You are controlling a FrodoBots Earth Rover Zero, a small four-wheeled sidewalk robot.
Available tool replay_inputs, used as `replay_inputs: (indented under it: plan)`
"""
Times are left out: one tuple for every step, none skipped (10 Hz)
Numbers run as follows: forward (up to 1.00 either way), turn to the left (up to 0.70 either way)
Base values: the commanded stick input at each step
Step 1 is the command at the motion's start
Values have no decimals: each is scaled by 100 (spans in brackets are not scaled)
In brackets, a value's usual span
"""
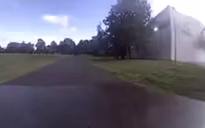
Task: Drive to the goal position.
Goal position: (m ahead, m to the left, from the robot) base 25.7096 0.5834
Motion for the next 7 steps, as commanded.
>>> replay_inputs:
  plan:
    - [100, 0]
    - [100, 19]
    - [100, 39]
    - [100, 40]
    - [100, 16]
    - [100, 0]
    - [100, 0]
